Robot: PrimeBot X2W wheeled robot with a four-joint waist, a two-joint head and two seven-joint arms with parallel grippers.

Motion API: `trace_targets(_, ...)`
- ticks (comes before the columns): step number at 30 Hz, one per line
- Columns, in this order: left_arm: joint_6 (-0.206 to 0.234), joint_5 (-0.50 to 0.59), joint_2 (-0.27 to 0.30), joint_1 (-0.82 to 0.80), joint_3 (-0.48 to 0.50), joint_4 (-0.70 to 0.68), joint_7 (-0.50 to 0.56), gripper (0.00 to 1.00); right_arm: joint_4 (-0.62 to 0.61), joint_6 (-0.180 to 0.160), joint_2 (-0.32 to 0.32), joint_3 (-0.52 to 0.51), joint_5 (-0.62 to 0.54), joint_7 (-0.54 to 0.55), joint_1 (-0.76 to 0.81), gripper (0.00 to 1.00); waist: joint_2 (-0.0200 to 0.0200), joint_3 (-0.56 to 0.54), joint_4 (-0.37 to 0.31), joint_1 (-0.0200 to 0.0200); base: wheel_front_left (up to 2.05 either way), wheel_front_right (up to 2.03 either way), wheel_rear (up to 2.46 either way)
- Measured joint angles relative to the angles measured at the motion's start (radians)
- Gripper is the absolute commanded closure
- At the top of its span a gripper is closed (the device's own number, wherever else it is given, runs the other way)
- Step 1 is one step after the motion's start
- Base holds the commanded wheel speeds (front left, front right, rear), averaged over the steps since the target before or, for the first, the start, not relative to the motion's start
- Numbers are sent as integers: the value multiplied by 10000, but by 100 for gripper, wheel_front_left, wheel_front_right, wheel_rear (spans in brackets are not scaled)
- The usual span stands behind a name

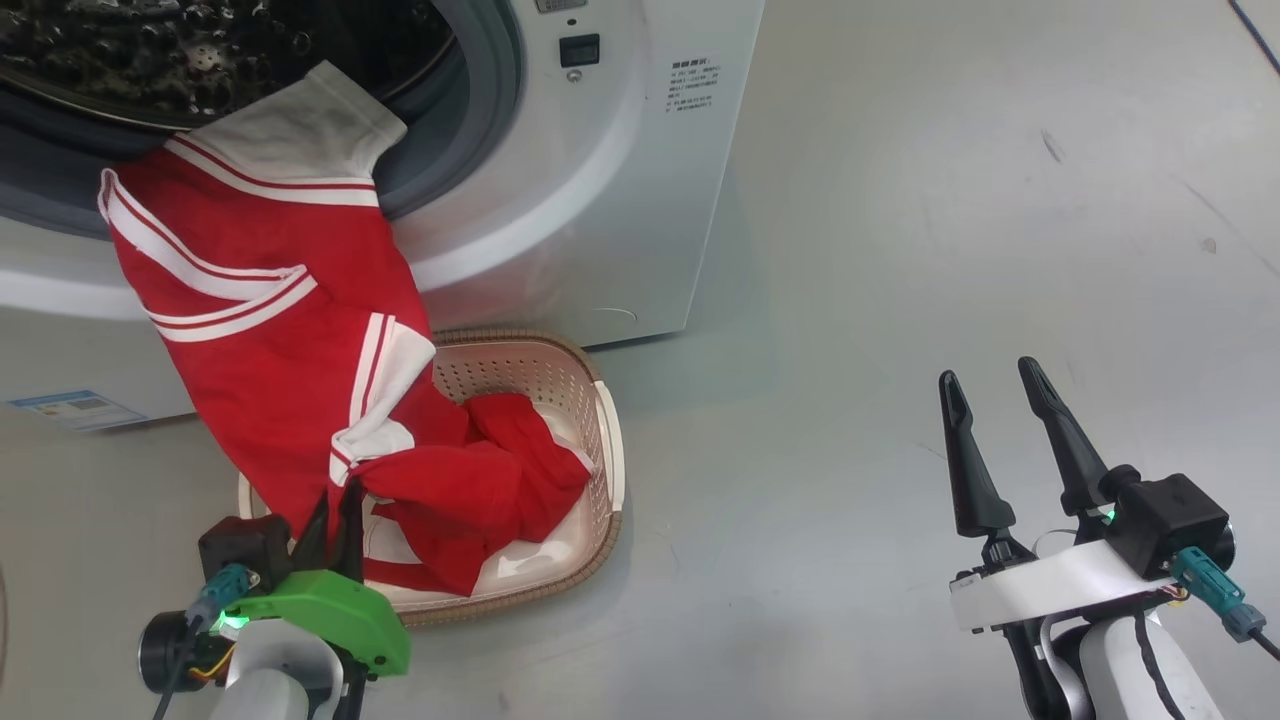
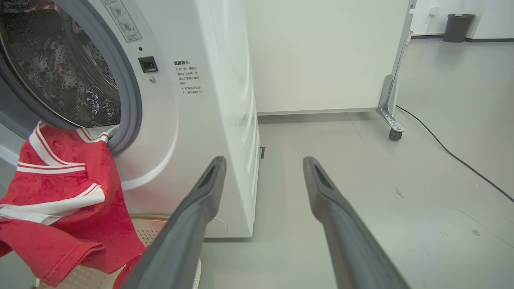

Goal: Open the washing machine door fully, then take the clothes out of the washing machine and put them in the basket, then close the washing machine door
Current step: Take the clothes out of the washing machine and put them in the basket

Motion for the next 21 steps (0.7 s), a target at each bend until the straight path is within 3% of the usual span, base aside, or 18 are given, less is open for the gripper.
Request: trace_targets(21, -190, -86, 125, -3196, 81, 3099, 1189, 100, -786, 100, 40, 40, 115, 0, -989, 0, 0, 2479, -854, 0, 0, 0, 0)
